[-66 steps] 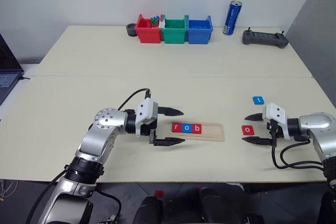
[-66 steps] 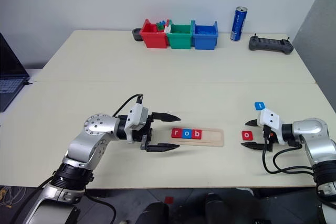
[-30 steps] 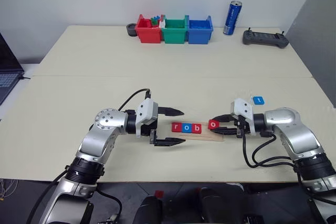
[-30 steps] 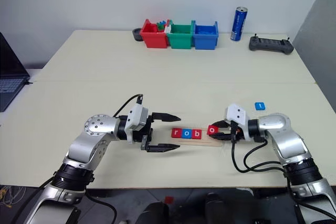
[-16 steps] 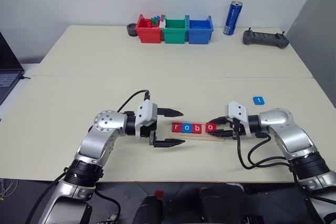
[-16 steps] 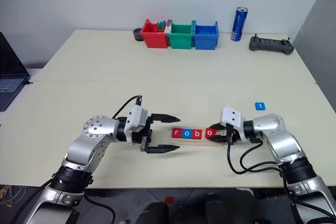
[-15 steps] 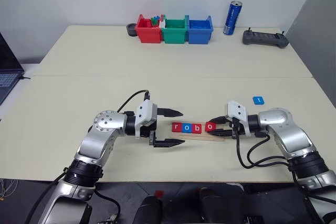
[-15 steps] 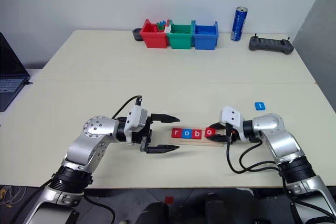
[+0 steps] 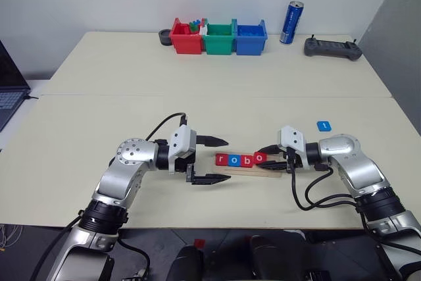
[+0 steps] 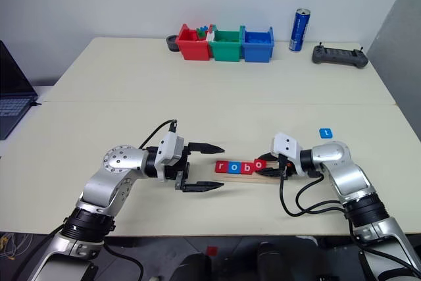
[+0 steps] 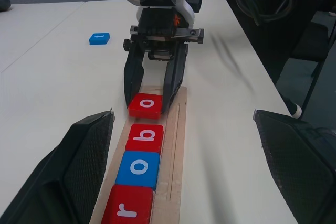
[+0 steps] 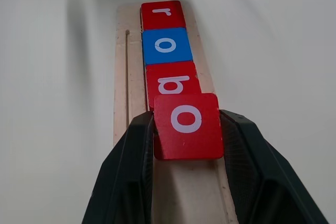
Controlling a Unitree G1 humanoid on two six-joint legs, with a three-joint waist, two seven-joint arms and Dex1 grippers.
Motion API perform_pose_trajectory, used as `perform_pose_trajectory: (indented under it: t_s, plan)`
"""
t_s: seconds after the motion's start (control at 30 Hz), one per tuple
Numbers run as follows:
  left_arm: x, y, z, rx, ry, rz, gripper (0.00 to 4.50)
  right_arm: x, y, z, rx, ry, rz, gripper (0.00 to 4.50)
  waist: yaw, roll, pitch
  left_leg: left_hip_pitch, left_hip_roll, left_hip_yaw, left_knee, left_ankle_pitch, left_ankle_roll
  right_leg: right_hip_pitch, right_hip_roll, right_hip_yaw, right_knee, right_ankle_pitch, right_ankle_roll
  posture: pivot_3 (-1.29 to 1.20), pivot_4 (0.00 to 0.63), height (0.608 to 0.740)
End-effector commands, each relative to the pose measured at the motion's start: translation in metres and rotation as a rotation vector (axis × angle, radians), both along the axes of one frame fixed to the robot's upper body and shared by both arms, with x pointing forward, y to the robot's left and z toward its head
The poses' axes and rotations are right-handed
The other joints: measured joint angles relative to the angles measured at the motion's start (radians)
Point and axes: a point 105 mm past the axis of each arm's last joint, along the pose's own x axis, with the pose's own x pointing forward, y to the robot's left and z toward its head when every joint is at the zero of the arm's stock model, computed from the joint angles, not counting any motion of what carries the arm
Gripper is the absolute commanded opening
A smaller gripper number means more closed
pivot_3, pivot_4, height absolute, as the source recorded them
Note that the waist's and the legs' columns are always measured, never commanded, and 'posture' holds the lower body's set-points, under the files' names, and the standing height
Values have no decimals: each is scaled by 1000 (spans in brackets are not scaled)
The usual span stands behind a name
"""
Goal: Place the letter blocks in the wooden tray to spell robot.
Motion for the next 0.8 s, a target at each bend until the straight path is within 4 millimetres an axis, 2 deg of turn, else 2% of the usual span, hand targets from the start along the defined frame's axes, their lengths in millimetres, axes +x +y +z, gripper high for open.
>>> perform_pose_trajectory:
  t_s: [0.03, 0.6, 0.8]
  plan:
    - [-1, 0, 12, -13, -50, -6, 4500, 2, 3, 8, 2, -37, 20, 1452, 0, 0, 0, 0, 0, 0, 0, 0, 0, 0, 0, 0, 0, 0, 0, 0, 150, 740]
    - [2, 0, 12, -13, -57, 4, 4500, 1, 0, 4, -21, -16, 29, 1452, 0, 0, 0, 0, 0, 0, 0, 0, 0, 0, 0, 0, 0, 0, 0, 0, 150, 740]
    - [1, 0, 12, -13, -55, 3, 4500, 2, 0, 7, -11, -11, 25, 3447, 0, 0, 0, 0, 0, 0, 0, 0, 0, 0, 0, 0, 0, 0, 0, 0, 150, 740]
